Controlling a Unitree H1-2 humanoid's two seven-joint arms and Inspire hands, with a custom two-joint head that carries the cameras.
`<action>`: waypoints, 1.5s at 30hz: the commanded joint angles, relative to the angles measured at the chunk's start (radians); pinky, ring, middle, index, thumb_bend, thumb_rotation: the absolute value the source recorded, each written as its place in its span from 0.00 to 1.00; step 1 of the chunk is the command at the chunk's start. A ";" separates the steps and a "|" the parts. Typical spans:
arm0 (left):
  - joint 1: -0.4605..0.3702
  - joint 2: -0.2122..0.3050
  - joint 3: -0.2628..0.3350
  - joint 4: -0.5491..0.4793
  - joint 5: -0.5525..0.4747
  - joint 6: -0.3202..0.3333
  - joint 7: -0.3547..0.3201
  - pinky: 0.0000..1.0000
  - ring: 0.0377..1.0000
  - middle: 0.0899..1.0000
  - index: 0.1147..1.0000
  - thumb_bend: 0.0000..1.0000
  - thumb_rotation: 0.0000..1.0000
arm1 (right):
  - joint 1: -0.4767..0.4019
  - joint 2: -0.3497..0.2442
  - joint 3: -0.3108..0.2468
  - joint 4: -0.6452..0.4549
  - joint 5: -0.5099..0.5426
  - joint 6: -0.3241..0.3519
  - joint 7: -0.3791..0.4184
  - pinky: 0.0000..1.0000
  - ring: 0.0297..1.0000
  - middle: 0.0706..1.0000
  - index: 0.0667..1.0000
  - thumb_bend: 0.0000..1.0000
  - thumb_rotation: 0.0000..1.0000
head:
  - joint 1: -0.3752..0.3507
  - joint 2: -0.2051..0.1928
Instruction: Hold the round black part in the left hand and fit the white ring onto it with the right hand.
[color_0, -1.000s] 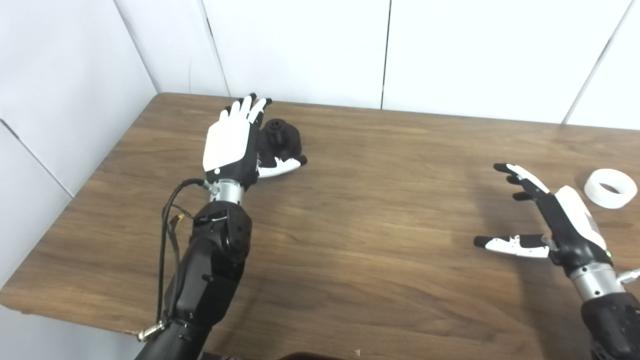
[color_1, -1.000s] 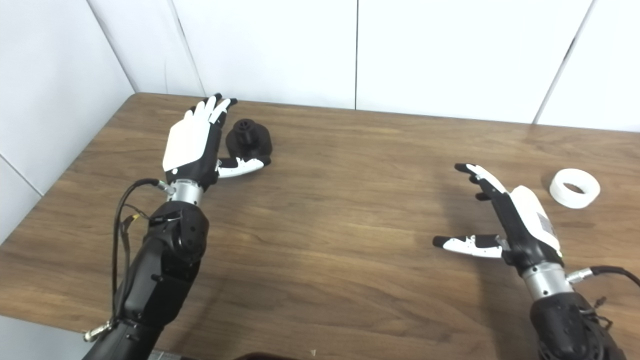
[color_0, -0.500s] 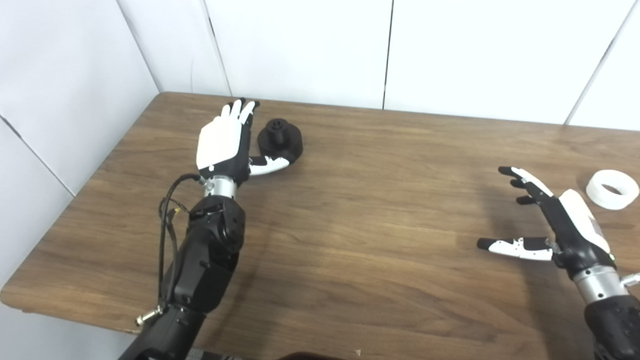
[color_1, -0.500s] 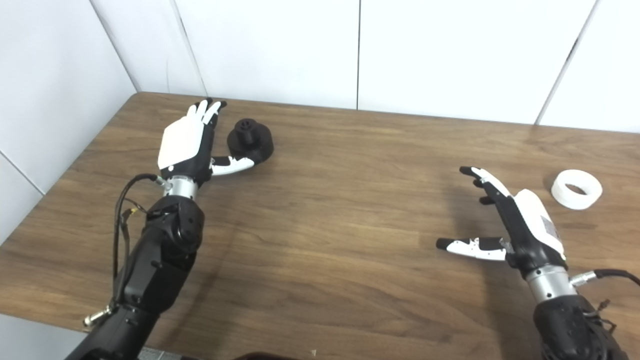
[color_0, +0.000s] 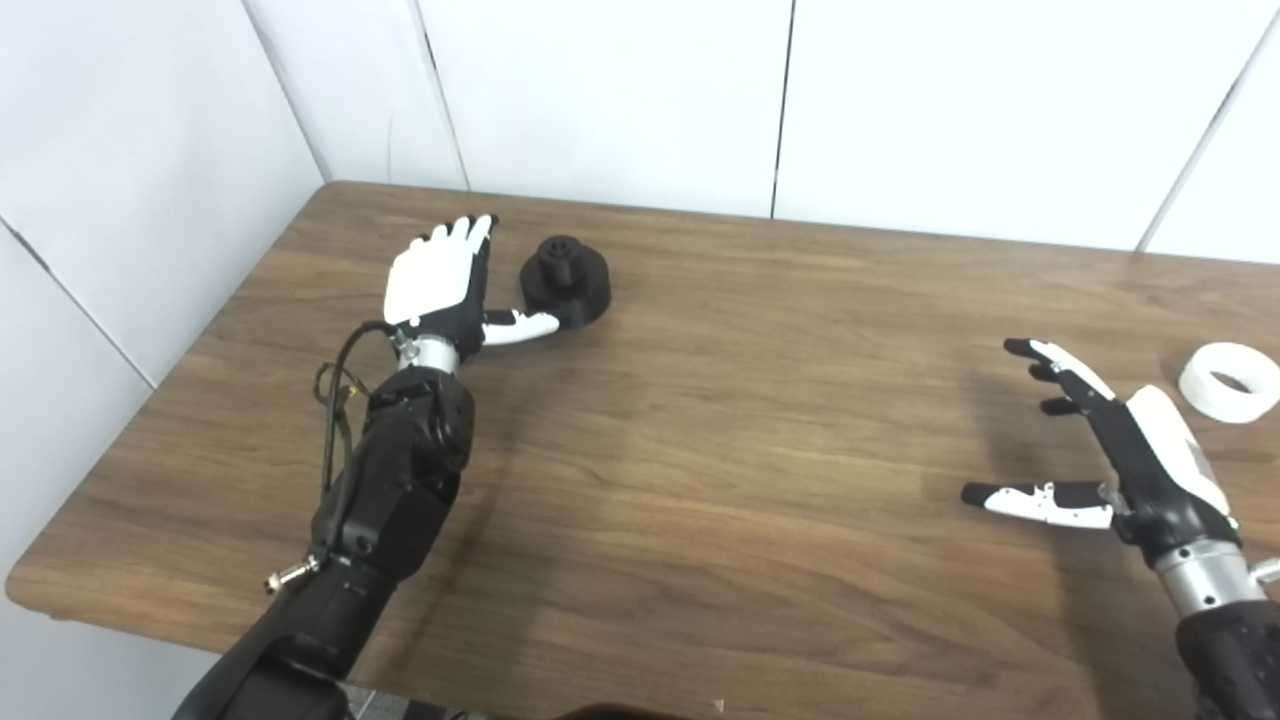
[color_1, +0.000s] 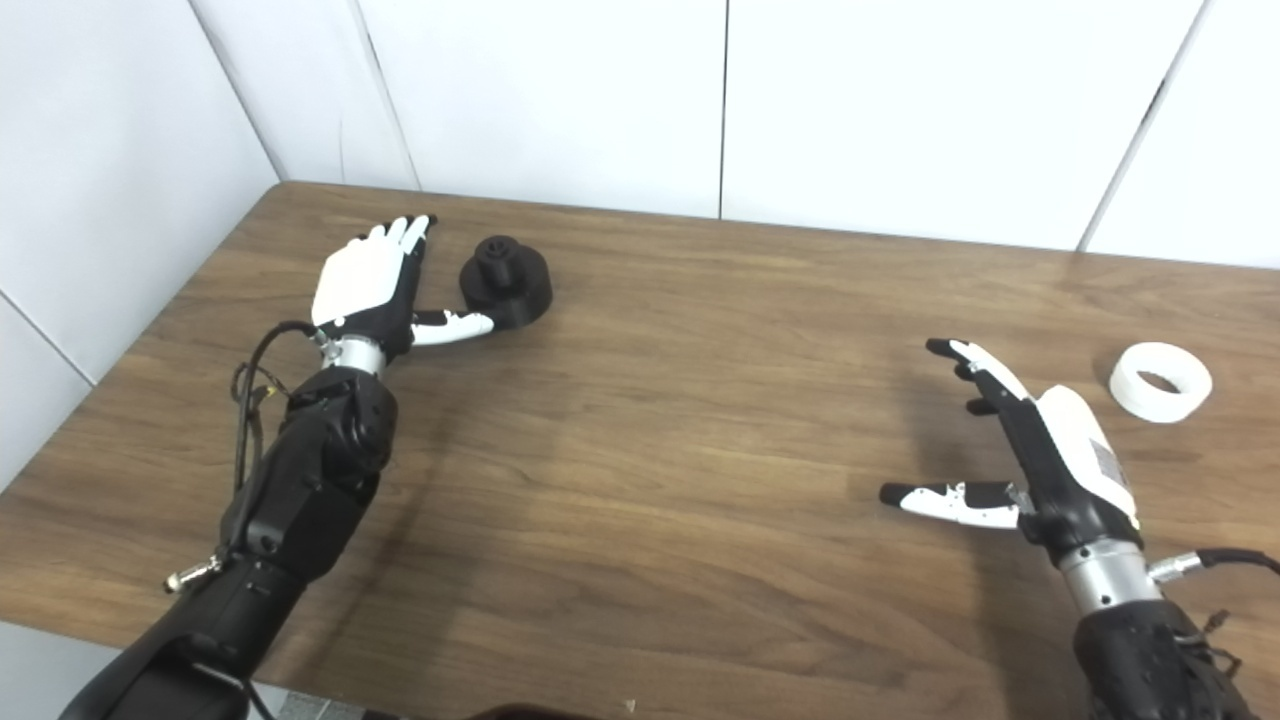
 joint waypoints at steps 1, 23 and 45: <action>-0.065 0.041 -0.006 0.001 -0.007 0.004 -0.009 1.00 1.00 1.00 0.93 1.00 0.61 | -0.029 -0.010 -0.013 -0.043 0.005 -0.032 -0.015 0.75 0.87 0.91 0.86 0.81 0.21 | 0.000 0.001; -0.148 0.032 -0.102 0.195 -0.075 -0.028 -0.018 1.00 1.00 1.00 0.82 1.00 0.58 | -0.014 -0.004 -0.030 -0.075 0.011 -0.012 -0.011 0.75 0.86 0.92 0.86 0.82 0.23 | -0.027 0.012; -0.239 -0.038 -0.123 0.459 -0.179 -0.158 0.253 1.00 1.00 1.00 0.80 1.00 0.46 | 0.013 -0.013 -0.052 -0.121 0.025 0.014 0.013 0.70 0.84 0.92 0.85 0.80 0.19 | -0.057 0.031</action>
